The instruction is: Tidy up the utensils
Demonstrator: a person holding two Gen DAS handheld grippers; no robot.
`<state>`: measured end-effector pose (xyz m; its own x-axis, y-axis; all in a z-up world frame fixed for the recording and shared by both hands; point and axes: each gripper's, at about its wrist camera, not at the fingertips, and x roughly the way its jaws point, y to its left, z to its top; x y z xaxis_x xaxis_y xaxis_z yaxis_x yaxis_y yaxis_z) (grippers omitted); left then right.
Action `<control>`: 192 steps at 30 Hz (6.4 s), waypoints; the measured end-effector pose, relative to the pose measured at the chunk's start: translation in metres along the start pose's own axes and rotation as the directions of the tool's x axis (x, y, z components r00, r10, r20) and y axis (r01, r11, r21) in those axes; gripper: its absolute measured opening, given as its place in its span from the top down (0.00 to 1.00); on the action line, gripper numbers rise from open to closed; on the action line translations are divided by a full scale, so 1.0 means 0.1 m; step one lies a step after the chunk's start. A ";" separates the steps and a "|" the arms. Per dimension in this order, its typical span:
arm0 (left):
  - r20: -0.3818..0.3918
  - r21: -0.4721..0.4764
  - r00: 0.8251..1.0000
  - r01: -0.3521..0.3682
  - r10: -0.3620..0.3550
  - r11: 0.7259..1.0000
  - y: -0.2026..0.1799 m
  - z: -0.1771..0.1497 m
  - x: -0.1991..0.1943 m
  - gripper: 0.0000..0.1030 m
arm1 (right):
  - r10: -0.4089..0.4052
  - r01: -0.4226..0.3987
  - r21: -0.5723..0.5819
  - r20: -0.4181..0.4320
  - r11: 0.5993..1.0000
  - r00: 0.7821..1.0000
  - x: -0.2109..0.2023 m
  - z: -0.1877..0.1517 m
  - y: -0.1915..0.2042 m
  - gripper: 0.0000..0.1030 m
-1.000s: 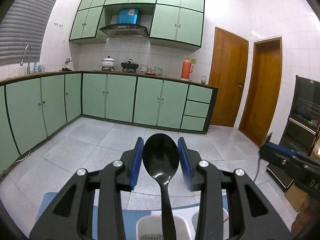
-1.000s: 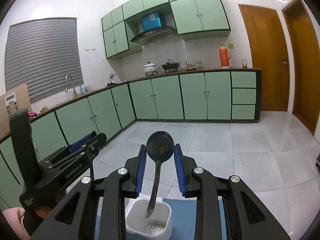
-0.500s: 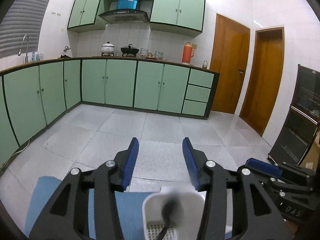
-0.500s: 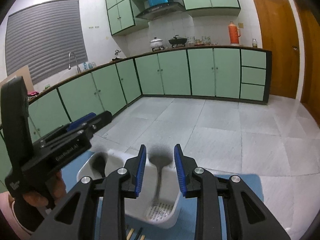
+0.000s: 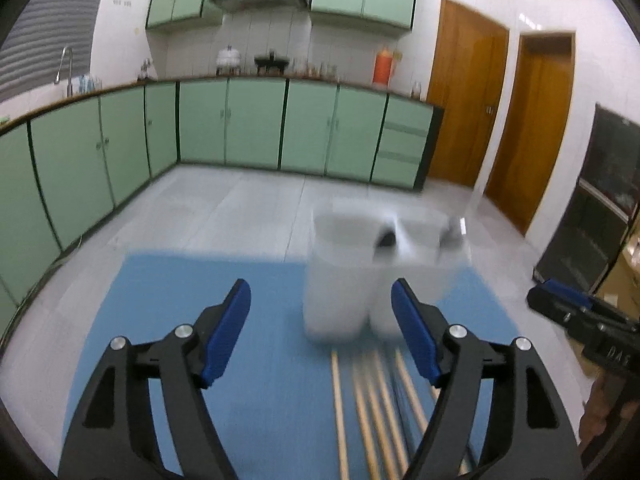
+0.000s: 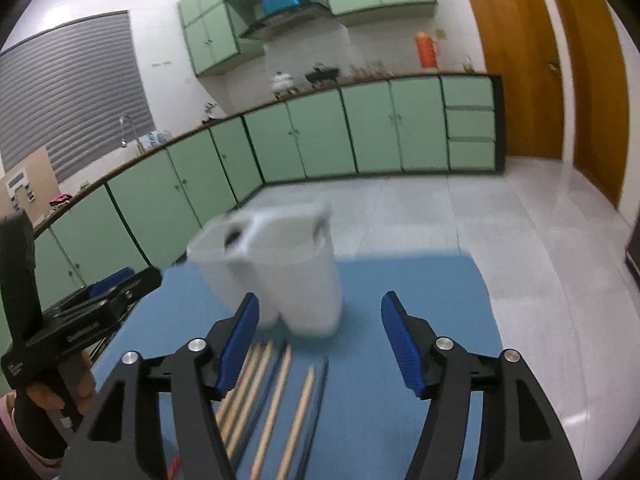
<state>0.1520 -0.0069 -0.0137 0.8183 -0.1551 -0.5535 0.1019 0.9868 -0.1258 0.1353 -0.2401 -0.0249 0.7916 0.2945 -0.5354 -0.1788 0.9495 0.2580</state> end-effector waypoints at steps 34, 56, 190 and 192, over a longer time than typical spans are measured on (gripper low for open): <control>-0.335 0.072 0.939 -0.062 0.083 0.995 -0.07 -1.29 -0.15 0.50 | -0.064 0.045 -0.066 -0.339 0.997 0.939 0.07 -1.30 0.29 0.92; -0.318 0.010 0.943 -0.104 0.102 0.995 0.10 -1.22 -0.23 0.64 | -0.051 0.057 0.013 -0.271 0.998 0.961 -0.07 -1.14 0.00 0.88; 0.342 0.091 0.939 -0.003 -0.029 0.996 -0.59 1.60 -0.61 0.95 | 0.087 -0.052 -0.209 0.161 0.976 0.983 -0.31 1.88 0.59 0.94; 0.309 0.087 0.951 0.000 -0.027 0.996 -0.56 1.53 -0.43 0.95 | 0.084 -0.058 -0.196 0.128 0.979 0.988 -0.12 1.81 0.54 0.94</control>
<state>0.1979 -0.0487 0.1433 0.9499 -0.1600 -0.2686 0.1511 0.9871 -0.0537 0.2224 -0.2116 0.1411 0.8420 0.3567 -0.4047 -0.3350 0.9337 0.1261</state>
